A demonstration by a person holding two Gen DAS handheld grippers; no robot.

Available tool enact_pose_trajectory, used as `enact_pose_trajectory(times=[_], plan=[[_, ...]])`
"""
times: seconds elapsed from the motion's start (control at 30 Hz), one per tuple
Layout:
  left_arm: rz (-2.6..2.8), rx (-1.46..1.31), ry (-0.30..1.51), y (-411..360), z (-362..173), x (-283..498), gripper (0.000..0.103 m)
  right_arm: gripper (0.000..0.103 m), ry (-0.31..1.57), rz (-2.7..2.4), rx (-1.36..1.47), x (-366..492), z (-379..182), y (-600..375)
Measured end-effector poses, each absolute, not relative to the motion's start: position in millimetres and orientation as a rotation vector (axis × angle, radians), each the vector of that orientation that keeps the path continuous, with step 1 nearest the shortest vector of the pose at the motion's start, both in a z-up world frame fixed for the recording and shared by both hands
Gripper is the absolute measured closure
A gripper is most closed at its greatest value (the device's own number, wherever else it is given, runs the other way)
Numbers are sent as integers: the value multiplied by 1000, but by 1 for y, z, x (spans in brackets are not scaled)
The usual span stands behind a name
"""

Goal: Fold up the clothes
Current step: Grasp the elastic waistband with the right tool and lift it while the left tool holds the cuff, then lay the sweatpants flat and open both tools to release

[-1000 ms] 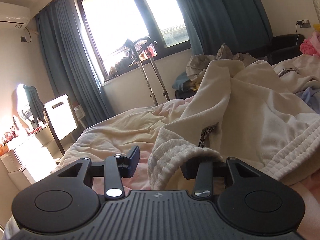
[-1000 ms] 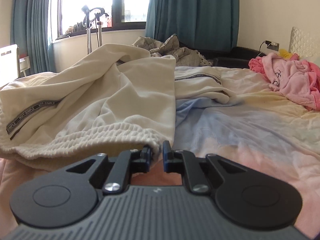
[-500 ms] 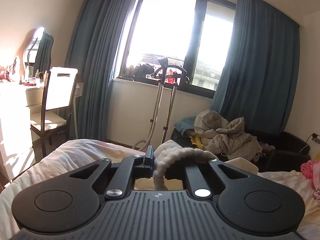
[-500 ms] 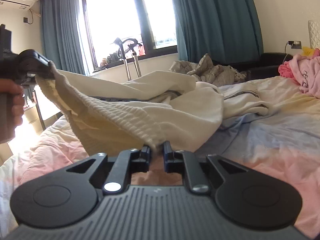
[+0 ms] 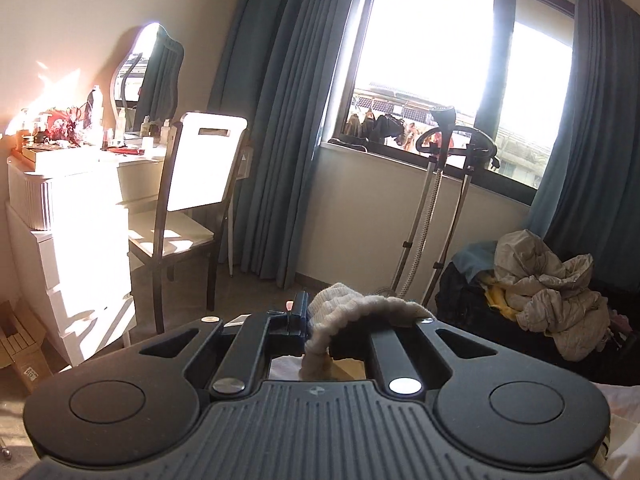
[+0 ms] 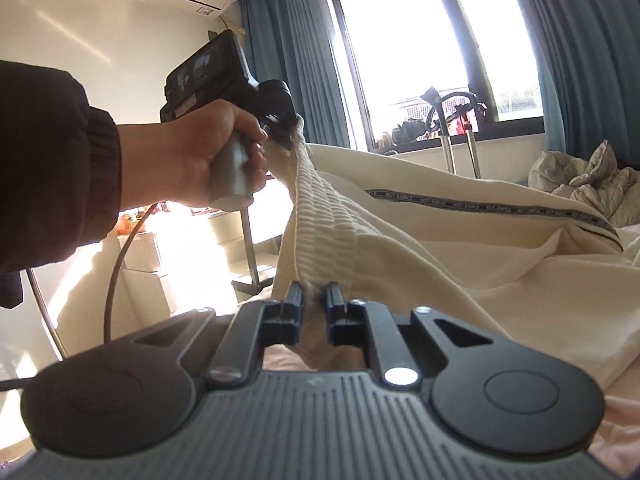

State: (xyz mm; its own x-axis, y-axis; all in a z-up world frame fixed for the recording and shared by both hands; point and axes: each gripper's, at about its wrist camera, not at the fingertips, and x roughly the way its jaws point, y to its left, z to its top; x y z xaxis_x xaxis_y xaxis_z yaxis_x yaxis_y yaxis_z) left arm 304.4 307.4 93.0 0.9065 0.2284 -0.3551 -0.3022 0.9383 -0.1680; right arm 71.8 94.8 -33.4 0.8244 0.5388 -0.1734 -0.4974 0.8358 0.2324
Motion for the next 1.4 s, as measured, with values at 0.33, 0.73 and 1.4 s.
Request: enact_pose_trajectory(times=[0.33,0.73,1.4], plan=[[337,-218,451,334,-1,349,92,90,345,637,186,109,-73,121],[348,-178,415,298,35,261,39,50,305,582,111,76,-34,58],[-60,-83,379,71,38,96,35,50,199,190,-16,-15,45,-176]])
